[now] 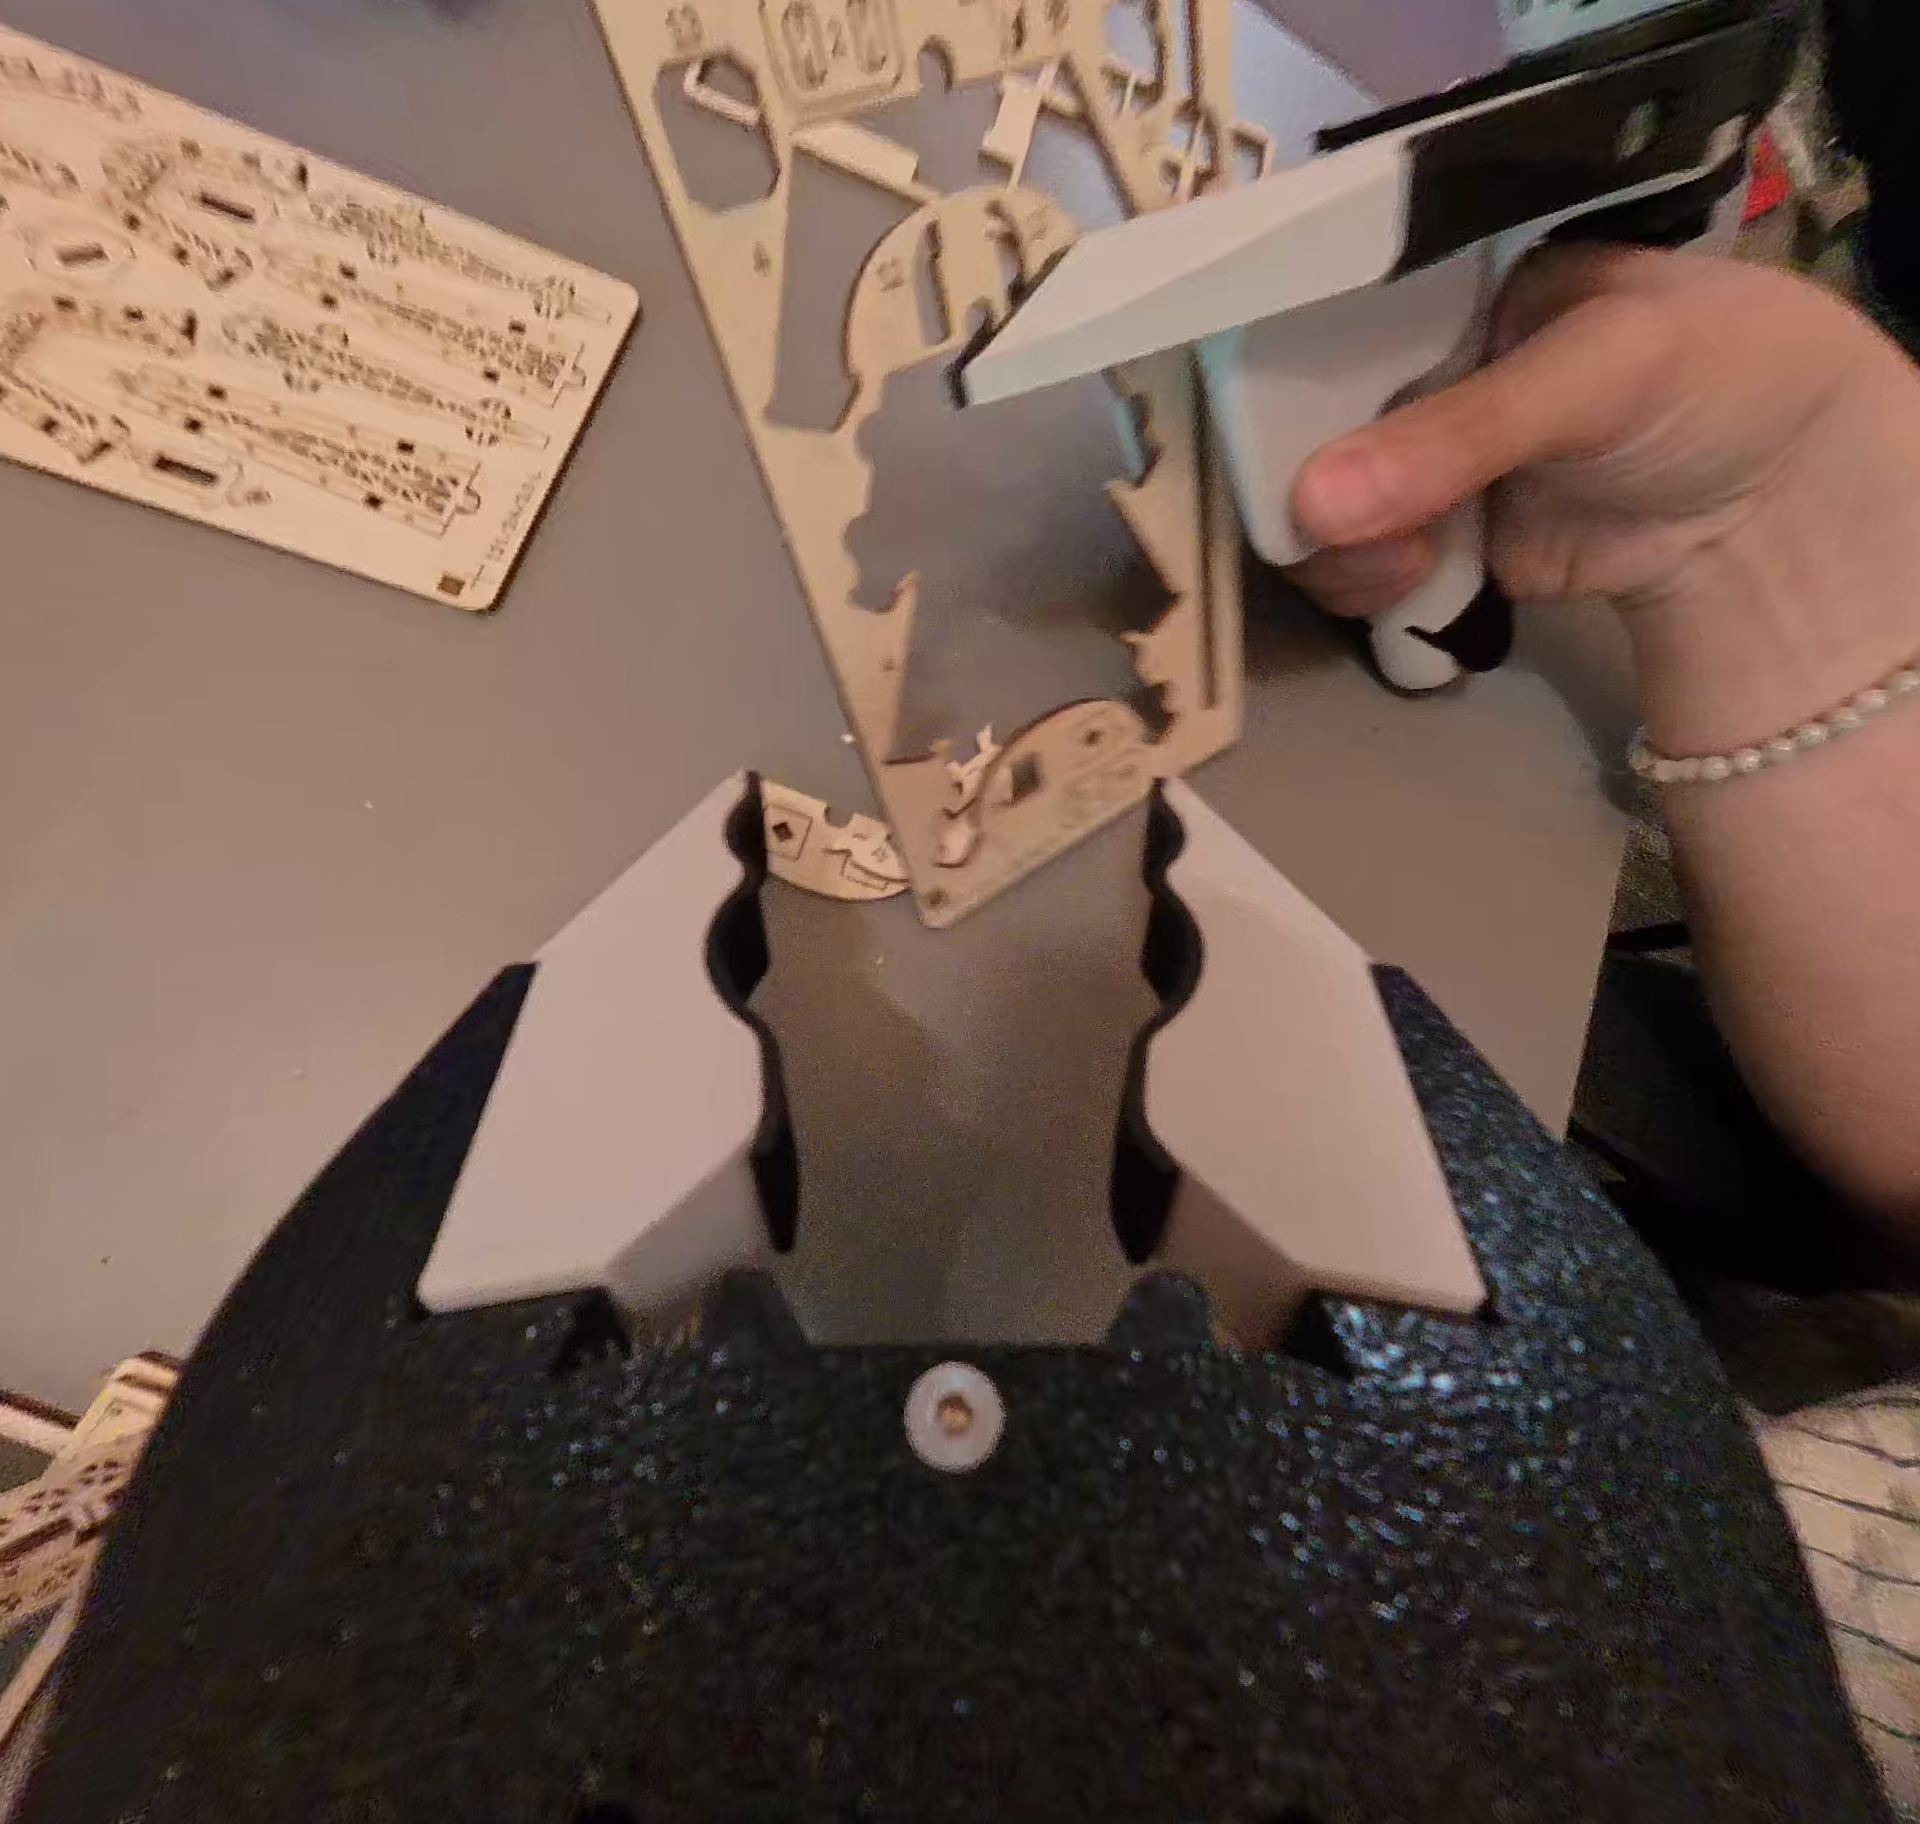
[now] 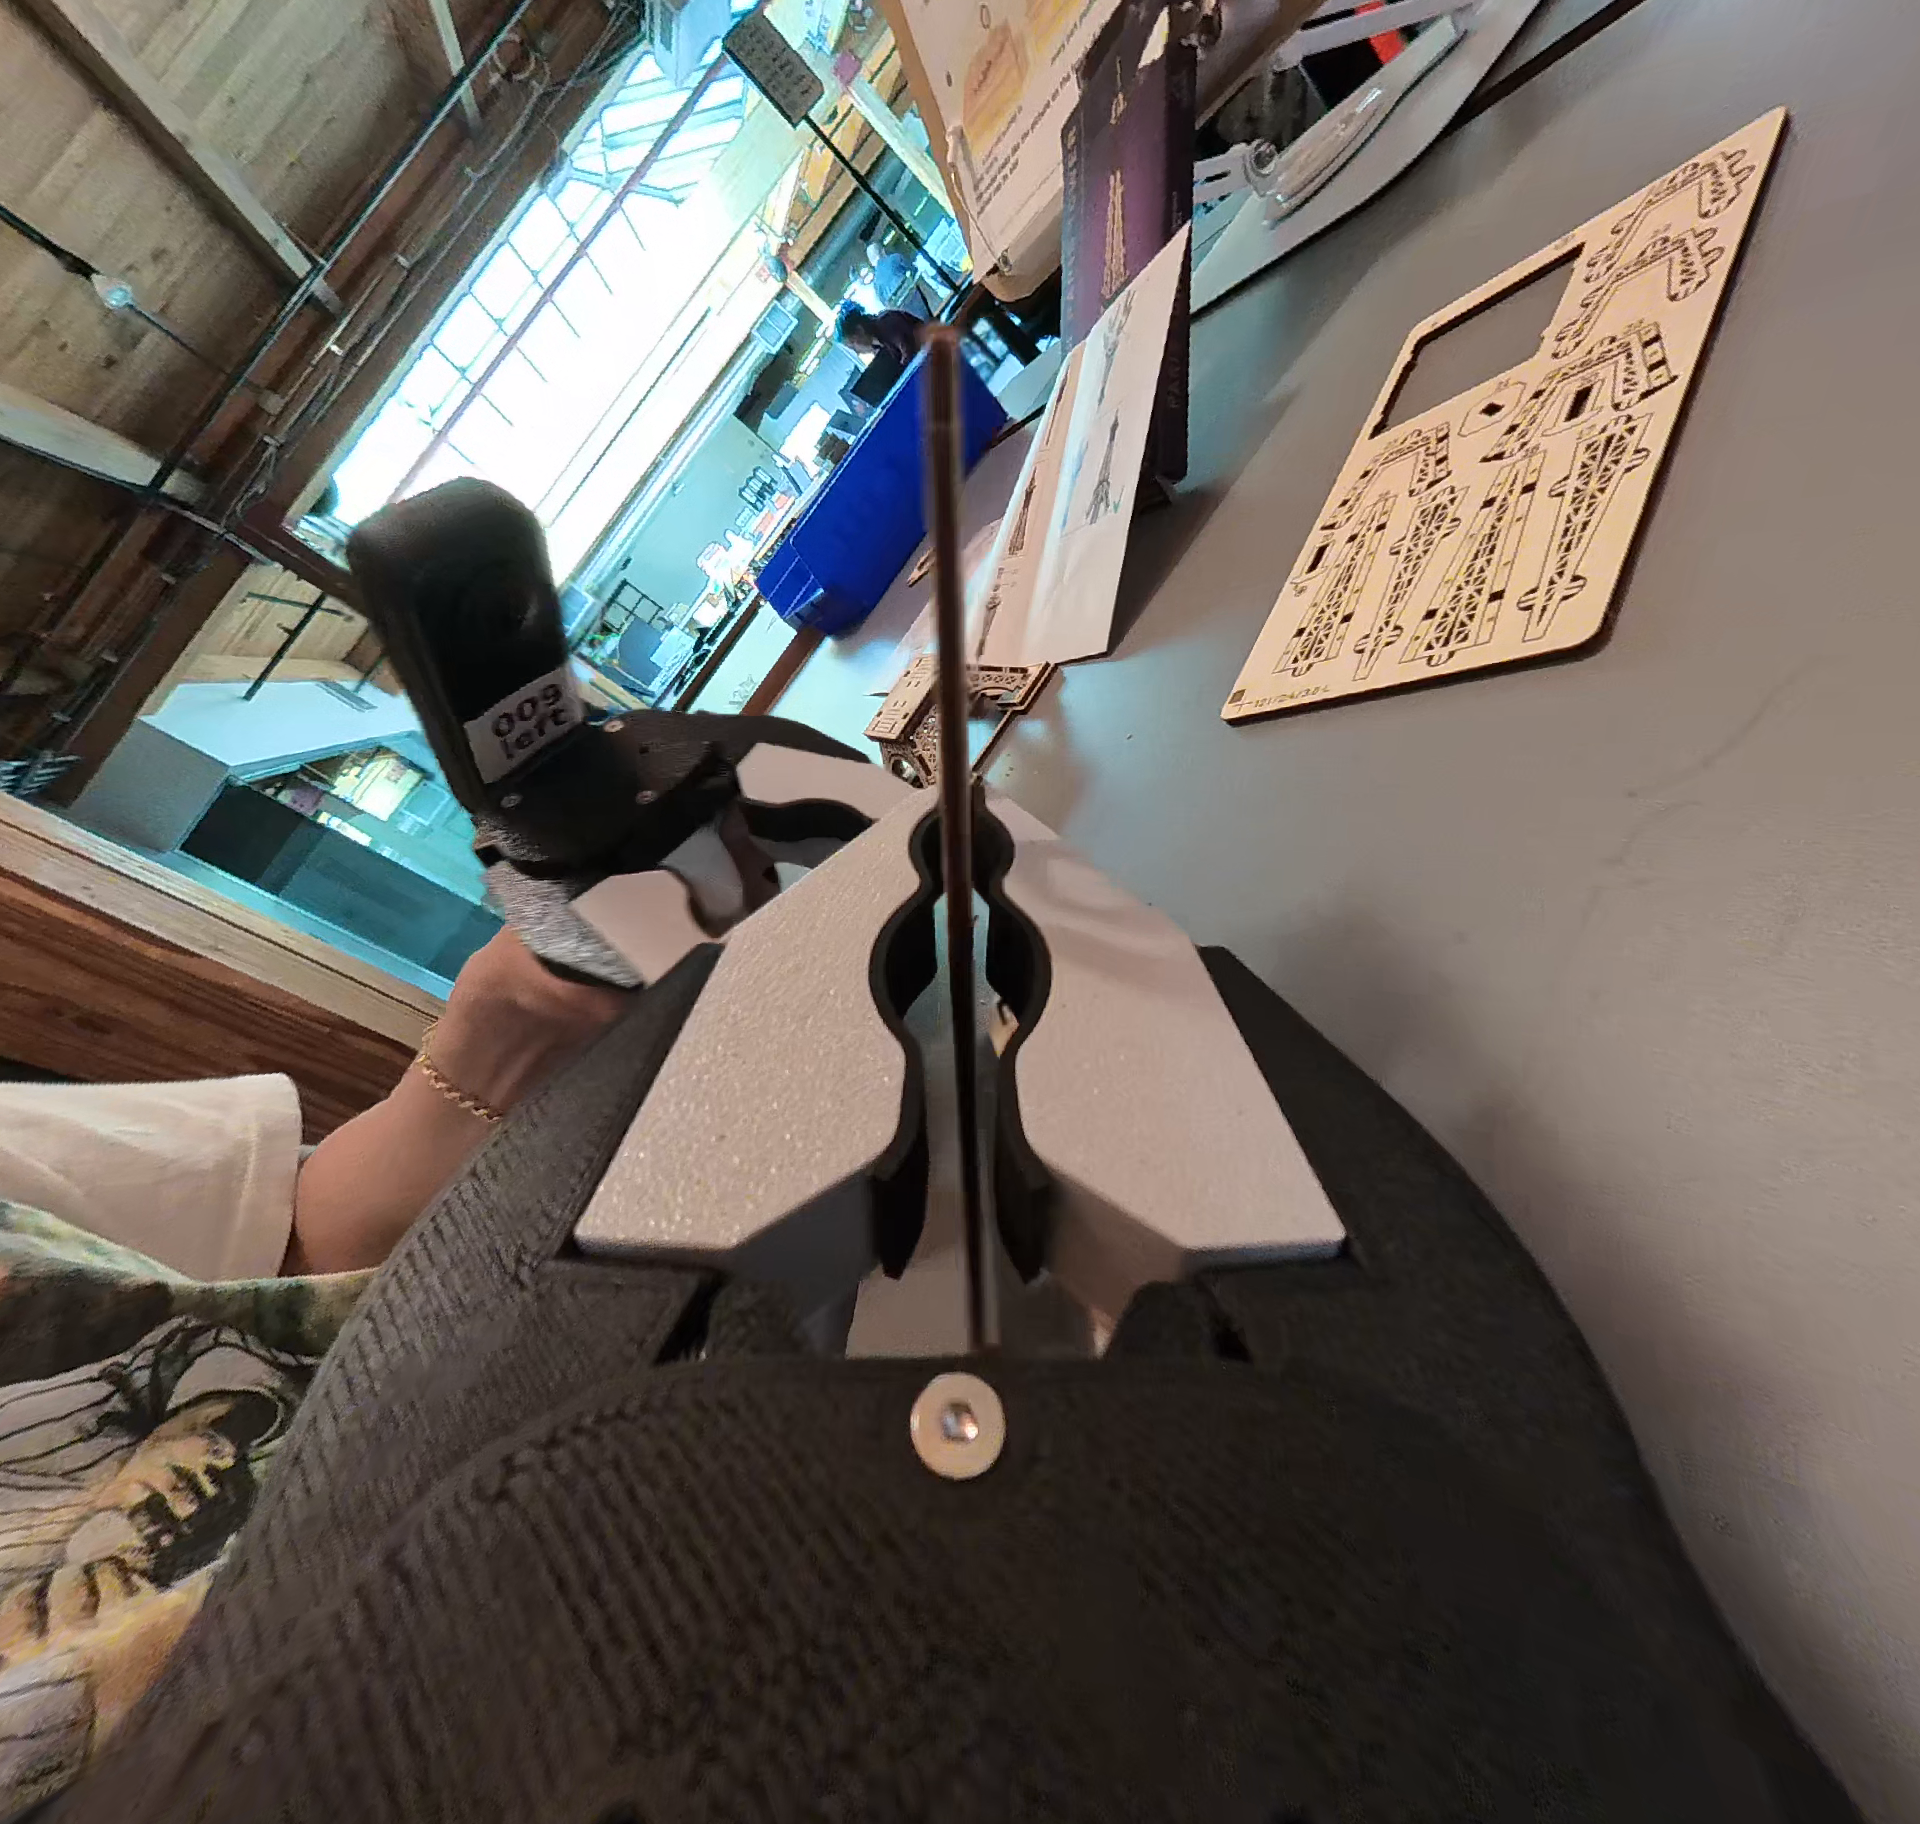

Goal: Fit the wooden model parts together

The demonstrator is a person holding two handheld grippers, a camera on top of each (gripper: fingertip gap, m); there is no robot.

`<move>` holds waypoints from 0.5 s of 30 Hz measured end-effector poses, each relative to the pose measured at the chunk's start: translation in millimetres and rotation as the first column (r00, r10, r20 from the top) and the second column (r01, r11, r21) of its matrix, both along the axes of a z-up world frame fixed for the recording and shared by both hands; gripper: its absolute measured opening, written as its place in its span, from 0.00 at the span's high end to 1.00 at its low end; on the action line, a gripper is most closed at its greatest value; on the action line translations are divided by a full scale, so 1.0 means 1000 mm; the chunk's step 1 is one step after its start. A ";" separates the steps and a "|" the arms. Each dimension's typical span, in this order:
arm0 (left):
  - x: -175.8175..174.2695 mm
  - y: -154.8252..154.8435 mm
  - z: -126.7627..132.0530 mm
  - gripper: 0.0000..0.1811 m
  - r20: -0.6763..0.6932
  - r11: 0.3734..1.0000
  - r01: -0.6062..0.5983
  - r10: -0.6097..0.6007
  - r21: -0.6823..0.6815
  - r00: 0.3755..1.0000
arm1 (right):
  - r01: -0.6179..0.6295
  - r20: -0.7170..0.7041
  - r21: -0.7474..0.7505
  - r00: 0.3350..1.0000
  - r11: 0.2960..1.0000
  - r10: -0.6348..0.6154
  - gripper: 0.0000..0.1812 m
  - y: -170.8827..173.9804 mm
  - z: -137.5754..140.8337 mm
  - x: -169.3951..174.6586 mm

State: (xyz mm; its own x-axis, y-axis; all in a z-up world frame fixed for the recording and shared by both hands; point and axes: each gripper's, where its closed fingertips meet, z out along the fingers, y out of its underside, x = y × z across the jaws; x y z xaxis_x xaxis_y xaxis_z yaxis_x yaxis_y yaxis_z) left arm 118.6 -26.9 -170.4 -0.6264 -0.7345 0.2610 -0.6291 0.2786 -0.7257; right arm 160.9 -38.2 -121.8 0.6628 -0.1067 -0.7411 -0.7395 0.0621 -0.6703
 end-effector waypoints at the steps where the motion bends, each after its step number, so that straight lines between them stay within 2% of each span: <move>1: 0.000 0.000 0.006 0.58 0.029 1.000 -0.009 0.009 -0.001 1.000 | -0.001 0.000 -0.003 1.000 1.000 0.001 1.00 0.000 0.000 0.000; 5: 0.005 0.002 0.012 0.56 0.146 0.991 -0.074 0.058 0.111 0.988 | -0.003 0.001 -0.013 1.000 1.000 0.003 1.00 0.001 -0.002 0.000; 7: 0.004 -0.002 0.002 0.56 0.115 0.987 -0.063 0.046 0.149 0.992 | -0.005 0.001 -0.019 1.000 1.000 0.005 1.00 0.002 -0.002 -0.001; 11: 0.011 -0.007 -0.005 0.64 0.090 0.989 -0.087 0.076 0.120 0.993 | -0.009 0.008 -0.016 1.000 1.000 0.009 1.00 0.002 -0.001 -0.002; 15: 0.013 -0.009 -0.010 0.67 0.055 0.993 -0.073 0.068 0.092 0.996 | -0.005 0.001 -0.015 1.000 1.000 0.005 1.00 0.001 -0.002 -0.001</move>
State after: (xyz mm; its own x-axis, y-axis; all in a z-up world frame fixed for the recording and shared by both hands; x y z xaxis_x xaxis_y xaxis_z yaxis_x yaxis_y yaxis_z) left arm 131.2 -35.9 -180.3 -0.5830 -0.7970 0.1577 -0.6118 0.3029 -0.7307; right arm 160.1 -36.9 -123.8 0.6643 -0.1145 -0.7387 -0.7390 0.0478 -0.6720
